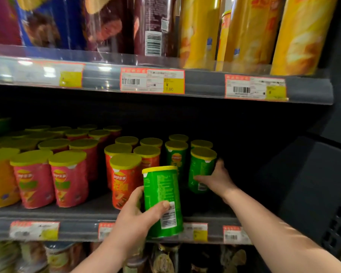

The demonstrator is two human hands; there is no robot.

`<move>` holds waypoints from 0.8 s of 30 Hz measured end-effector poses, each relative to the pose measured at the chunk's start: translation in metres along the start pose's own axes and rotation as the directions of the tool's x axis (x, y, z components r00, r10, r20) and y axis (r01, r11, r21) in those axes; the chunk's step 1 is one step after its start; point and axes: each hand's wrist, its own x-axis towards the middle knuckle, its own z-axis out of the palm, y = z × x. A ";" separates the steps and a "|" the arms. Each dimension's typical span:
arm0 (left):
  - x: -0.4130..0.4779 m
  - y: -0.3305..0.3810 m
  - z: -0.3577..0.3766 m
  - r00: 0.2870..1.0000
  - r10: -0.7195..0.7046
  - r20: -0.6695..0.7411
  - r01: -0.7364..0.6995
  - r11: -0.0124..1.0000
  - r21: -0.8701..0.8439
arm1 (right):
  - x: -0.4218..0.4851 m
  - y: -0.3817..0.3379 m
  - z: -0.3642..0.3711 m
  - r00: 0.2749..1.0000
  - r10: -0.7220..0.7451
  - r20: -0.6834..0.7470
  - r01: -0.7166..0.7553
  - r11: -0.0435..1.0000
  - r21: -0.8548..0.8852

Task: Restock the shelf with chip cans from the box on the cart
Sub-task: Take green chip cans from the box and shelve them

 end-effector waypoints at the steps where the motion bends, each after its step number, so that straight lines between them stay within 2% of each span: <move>1: 0.002 0.001 0.001 1.000 0.000 0.000 0.000 1.000 -0.005 | 0.003 0.001 0.001 1.000 -0.013 -0.003 0.013 1.000 0.001; 10: 0.016 0.003 0.008 1.000 -0.005 0.004 0.005 1.000 0.029 | 0.021 0.000 -0.001 0.999 0.010 -0.043 -0.010 1.000 0.002; 14: 0.022 0.003 0.006 1.000 0.015 -0.026 -0.013 0.996 0.085 | 0.022 -0.001 -0.010 0.998 -0.062 0.013 0.060 0.991 0.116; 16: 0.024 0.001 0.005 0.999 0.021 -0.045 -0.017 0.995 0.100 | 0.020 -0.004 -0.017 0.995 -0.096 0.028 0.093 0.991 0.097; 19: 0.027 -0.002 0.004 0.999 0.019 -0.039 -0.014 0.992 0.123 | 0.022 -0.003 -0.019 0.995 -0.095 -0.025 0.096 0.993 0.065; 24: 0.029 -0.006 0.002 0.999 0.024 -0.030 -0.019 0.988 0.156 | 0.022 0.003 -0.014 0.997 -0.053 0.050 0.048 0.995 0.092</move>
